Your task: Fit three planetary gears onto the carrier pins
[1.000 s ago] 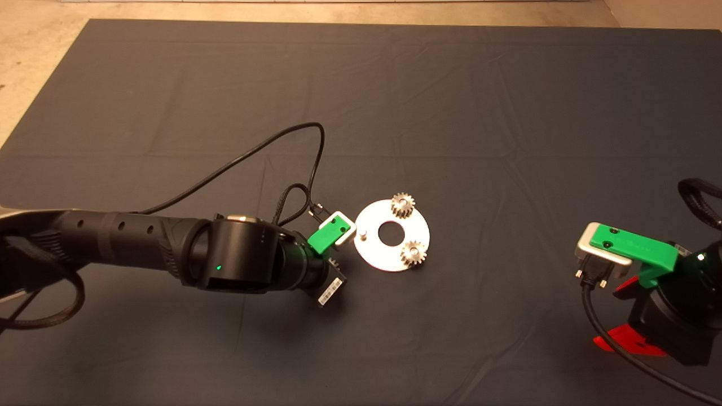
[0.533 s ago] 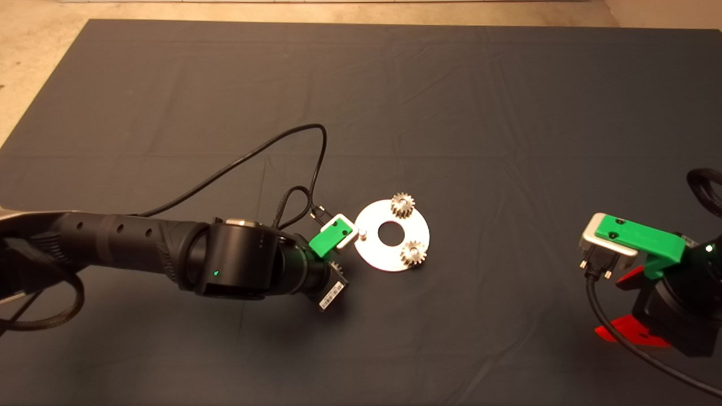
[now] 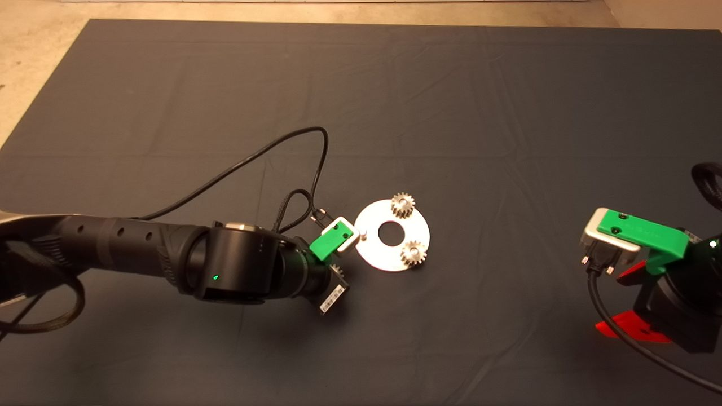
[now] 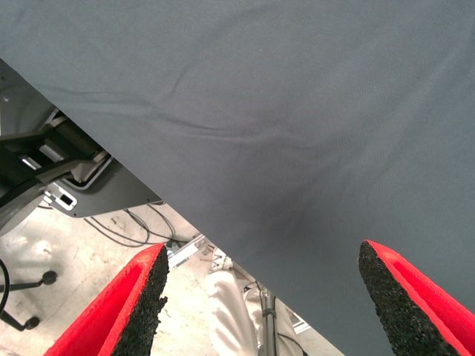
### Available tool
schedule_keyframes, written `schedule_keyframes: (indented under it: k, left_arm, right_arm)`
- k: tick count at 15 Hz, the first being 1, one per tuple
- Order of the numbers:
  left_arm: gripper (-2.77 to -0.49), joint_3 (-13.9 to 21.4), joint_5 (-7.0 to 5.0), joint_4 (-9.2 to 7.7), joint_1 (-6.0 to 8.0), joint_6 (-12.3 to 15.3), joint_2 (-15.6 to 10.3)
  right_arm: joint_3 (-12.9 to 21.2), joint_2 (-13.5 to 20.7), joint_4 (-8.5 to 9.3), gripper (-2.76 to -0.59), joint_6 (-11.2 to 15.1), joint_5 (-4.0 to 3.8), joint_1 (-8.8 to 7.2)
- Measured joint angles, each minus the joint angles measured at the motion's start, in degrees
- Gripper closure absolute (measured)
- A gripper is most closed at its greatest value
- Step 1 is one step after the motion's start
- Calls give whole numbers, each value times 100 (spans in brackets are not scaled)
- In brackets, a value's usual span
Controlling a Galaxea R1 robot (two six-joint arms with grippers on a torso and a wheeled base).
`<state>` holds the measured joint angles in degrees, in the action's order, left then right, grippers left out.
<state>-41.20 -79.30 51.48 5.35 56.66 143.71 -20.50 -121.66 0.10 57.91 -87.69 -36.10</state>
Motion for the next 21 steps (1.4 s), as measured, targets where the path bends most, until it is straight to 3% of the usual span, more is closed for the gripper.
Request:
schedule_keyframes:
  k: [4, 6, 8, 12, 16, 18, 19, 20, 21]
  left_arm:
    - [-88, 0, -20, -2, 12, -5, 15]
    - [-87, 0, -39, -41, 135, -9, 36]
    - [-87, -86, -60, -334, 398, -96, 88]
    - [-86, -739, -106, -920, 803, -498, 333]
    - [-86, -1039, -113, -1087, 864, -617, 684]
    - [-86, -1091, -68, -1285, 873, -689, 725]
    - [-86, -1119, -91, -1402, 897, -706, 753]
    - [-86, -1128, -160, -1419, 932, -718, 807]
    - [-82, -1128, -143, -1444, 983, -728, 855]
  right_arm:
    - [2, 9, 1, -189, 2, -1, -12]
    - [4, 9, 15, -189, 2, 2, -12]
    - [4, 9, 55, -189, 2, 0, -15]
    - [6, -4, 98, -189, 2, 0, -43]
    - [6, -77, 108, -189, 3, 2, -94]
    - [6, -72, 113, -189, 3, 0, -105]
    - [6, -69, 113, -189, 3, -2, -106]
    - [6, -67, 117, -189, 3, -2, -106]
    - [6, -72, 117, -189, 2, 10, -111]
